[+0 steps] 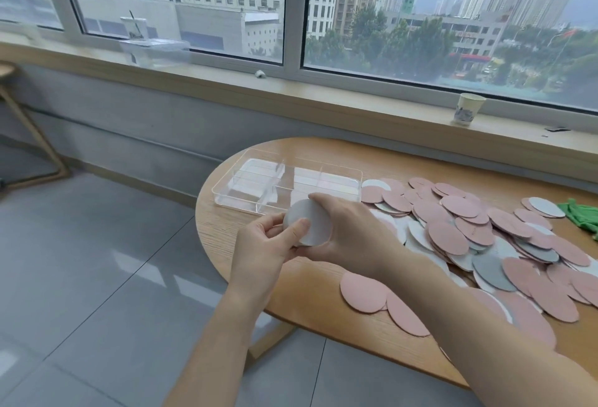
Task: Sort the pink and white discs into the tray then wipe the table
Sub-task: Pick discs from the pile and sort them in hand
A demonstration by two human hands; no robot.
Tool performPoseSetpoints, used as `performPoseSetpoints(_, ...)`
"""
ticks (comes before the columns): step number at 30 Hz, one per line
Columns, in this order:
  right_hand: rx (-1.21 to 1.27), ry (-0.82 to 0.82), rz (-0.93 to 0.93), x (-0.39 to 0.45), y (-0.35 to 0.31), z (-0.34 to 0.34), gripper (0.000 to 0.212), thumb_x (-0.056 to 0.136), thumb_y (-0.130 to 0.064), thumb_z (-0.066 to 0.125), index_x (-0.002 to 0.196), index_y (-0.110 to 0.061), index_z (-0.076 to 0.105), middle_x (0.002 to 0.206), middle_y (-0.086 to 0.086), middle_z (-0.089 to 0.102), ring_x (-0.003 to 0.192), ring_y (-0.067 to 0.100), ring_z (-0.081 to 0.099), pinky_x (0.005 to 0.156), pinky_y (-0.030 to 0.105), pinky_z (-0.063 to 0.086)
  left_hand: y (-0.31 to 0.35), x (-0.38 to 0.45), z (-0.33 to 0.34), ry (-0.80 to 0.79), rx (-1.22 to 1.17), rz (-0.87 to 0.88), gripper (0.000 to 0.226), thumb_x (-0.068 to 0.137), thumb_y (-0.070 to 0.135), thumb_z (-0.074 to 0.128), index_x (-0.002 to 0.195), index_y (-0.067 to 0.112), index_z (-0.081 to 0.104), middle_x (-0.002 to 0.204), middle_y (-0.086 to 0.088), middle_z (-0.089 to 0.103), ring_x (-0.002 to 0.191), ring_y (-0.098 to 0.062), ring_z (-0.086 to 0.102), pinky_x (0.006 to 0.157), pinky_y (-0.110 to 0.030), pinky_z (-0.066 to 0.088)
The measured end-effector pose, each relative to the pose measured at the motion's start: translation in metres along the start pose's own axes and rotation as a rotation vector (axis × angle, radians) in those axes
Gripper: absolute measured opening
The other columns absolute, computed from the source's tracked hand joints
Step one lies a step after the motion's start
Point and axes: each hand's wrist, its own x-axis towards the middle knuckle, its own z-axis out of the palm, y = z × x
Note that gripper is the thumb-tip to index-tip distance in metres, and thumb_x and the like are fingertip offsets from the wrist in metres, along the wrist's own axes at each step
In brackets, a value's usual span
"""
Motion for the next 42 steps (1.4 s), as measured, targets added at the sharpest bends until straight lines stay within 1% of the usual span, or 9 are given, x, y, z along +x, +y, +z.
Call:
performPoseSetpoints(4,0.035,-0.031,-0.004,0.026,0.000,0.001,0.061,0.067,-0.049,0.082,0.117,-0.022,0.060,0.094,-0.007,0.067,0.085,0.014,0.060,0.068,0.030,0.050,0.005,0.014,-0.005,0.029,0.035,0.040,0.014,0.091,0.013,0.077,0.105,0.014,0.072,0.095,-0.009,0.080,0.090,-0.028,0.078,0.080,-0.037,0.064)
performPoseSetpoints(13,0.047,-0.115,-0.005,0.081,0.003,0.007,0.043,0.059,-0.046,0.083,0.082,-0.019,0.058,0.075,-0.003,0.062,0.069,0.018,0.057,0.060,0.040,0.049,0.020,0.051,-0.023,0.020,0.153,0.044,0.023,0.094,0.022,0.075,0.114,0.009,0.073,0.097,-0.009,0.080,0.087,-0.030,0.078,0.091,-0.049,0.061)
performPoseSetpoints(19,0.133,-0.104,0.002,0.111,0.007,0.018,0.043,0.060,-0.050,0.083,0.083,-0.022,0.060,0.074,-0.003,0.062,0.069,0.016,0.057,0.059,0.041,0.050,0.030,0.075,-0.042,0.032,0.220,0.074,0.032,0.093,0.029,0.076,0.119,0.010,0.071,0.094,-0.006,0.081,0.088,-0.023,0.078,0.086,-0.043,0.063)
performPoseSetpoints(22,0.156,-0.093,0.059,0.132,0.013,0.018,0.045,0.059,-0.053,0.085,0.088,-0.025,0.064,0.078,-0.007,0.064,0.073,0.012,0.059,0.060,0.033,0.049,0.033,0.084,-0.058,0.106,0.282,0.127,0.030,0.093,0.037,0.075,0.116,0.018,0.072,0.090,0.001,0.080,0.087,-0.017,0.078,0.081,-0.038,0.063)
performPoseSetpoints(27,0.155,-0.086,0.143,0.182,0.022,0.024,0.045,0.058,-0.049,0.089,0.087,-0.022,0.068,0.082,-0.004,0.067,0.076,0.014,0.062,0.061,0.031,0.049,0.019,0.101,-0.085,0.297,0.674,0.325,0.011,0.093,0.041,0.075,0.099,0.032,0.076,0.083,0.018,0.075,0.084,0.002,0.070,0.078,-0.019,0.054)
performPoseSetpoints(32,0.085,-0.142,0.232,0.220,0.023,0.044,0.038,0.058,-0.053,0.085,0.078,-0.032,0.061,0.080,-0.013,0.066,0.076,0.009,0.063,0.058,0.027,0.046,0.005,0.109,-0.090,0.279,0.902,0.348,0.014,0.093,0.044,0.073,0.096,0.031,0.074,0.092,0.023,0.066,0.099,-0.008,0.061,0.086,-0.036,0.052)
performPoseSetpoints(35,0.005,-0.152,0.266,0.235,0.029,0.059,0.040,0.059,-0.058,0.082,0.078,-0.031,0.059,0.079,-0.013,0.064,0.077,0.011,0.062,0.057,0.027,0.039,0.000,0.111,-0.089,0.250,0.972,0.352,0.021,0.092,0.044,0.074,0.100,0.025,0.077,0.089,0.035,0.051,0.106,-0.015,0.061,0.085,-0.029,0.046)
performPoseSetpoints(39,-0.085,-0.119,0.277,0.251,0.042,0.078,0.051,0.057,-0.068,0.077,0.084,-0.027,0.064,0.091,-0.007,0.057,0.098,0.021,0.050,0.077,0.036,0.043,-0.011,0.115,-0.091,0.232,0.957,0.379,0.024,0.091,0.041,0.076,0.103,0.020,0.078,0.092,0.037,0.048,0.105,-0.015,0.062,0.078,-0.003,0.039)
performPoseSetpoints(42,-0.038,-0.154,0.299,0.258,0.051,0.091,0.054,0.056,-0.072,0.078,0.075,-0.024,0.062,0.104,-0.005,0.046,0.105,0.020,0.039,0.088,0.037,0.041,-0.015,0.117,-0.093,0.223,0.920,0.412,0.024,0.091,0.038,0.077,0.104,0.018,0.077,0.094,0.025,0.061,0.111,-0.008,0.056,0.078,-0.001,0.041)
